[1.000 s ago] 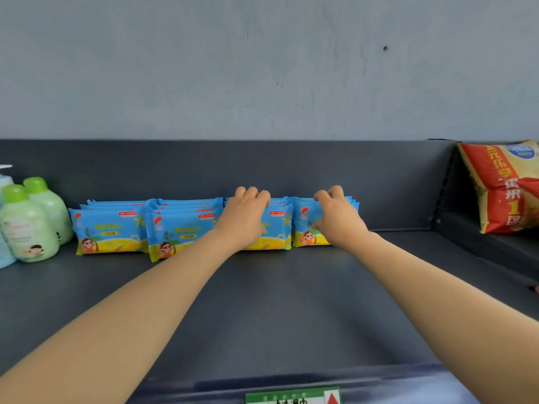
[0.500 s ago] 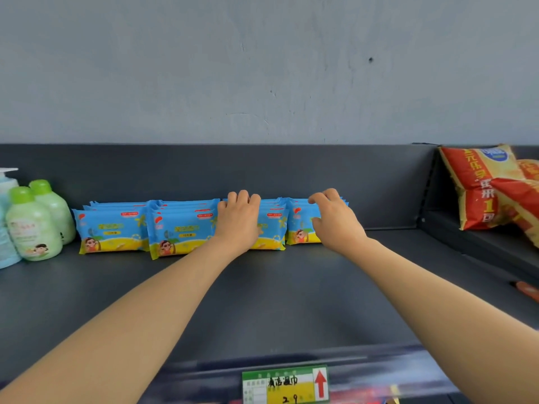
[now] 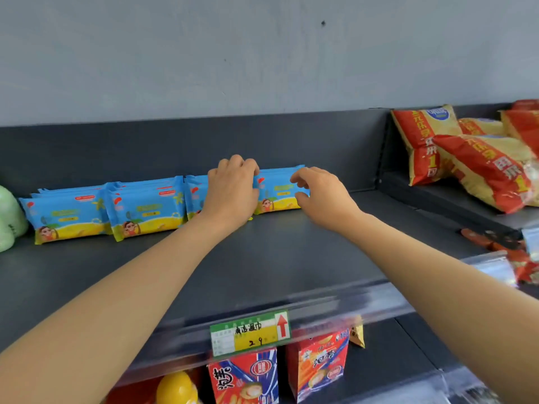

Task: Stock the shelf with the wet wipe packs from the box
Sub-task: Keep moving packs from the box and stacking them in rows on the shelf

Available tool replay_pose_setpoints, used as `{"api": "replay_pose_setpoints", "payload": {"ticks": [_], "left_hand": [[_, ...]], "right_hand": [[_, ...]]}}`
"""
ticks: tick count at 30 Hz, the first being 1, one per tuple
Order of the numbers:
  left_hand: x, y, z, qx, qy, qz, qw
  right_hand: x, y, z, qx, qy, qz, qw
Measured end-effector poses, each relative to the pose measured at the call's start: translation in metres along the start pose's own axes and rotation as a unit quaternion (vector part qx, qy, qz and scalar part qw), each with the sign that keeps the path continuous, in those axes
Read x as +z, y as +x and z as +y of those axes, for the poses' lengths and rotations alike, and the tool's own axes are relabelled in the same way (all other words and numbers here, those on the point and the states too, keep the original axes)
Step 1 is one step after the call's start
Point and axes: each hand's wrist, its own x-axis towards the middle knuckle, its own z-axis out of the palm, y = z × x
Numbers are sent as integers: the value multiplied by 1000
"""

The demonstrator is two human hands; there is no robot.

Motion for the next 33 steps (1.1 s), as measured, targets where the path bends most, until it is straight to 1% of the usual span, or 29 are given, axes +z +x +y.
{"api": "replay_pose_setpoints", "payload": {"ticks": [3,6,8,10,14,16,18,21,24,28,31,33], "left_hand": [[-3,-20,49,54,-52,-14,997],[2,-43,109,136,-109,-32,984],[9,-59,153,189,-142,-49,970],[19,-76,195,230,-173,-77,955],[47,-117,273,290,-205,-159,921],[69,-143,306,326,-189,-218,900],[95,-168,333,352,-159,-284,878],[139,-202,361,348,-131,-389,843],[187,-230,372,316,-125,-475,812],[244,-261,371,271,-119,-552,780],[290,-276,365,220,-123,-597,762],[321,-285,361,186,-123,-631,743]], "right_hand": [[-29,-34,18,11,-2,31,999],[-66,-77,43,29,-15,63,997],[-91,-112,65,60,-29,87,994],[-113,-151,89,113,-45,103,987],[-145,-237,136,246,-69,101,962],[-148,-281,159,300,-81,73,948],[-143,-325,181,347,-88,20,934],[-128,-385,211,418,-87,-64,902],[-109,-434,236,478,-64,-130,866],[-74,-475,261,539,-25,-192,820],[-41,-495,275,568,-2,-219,793],[-15,-506,284,575,14,-256,777]]}}
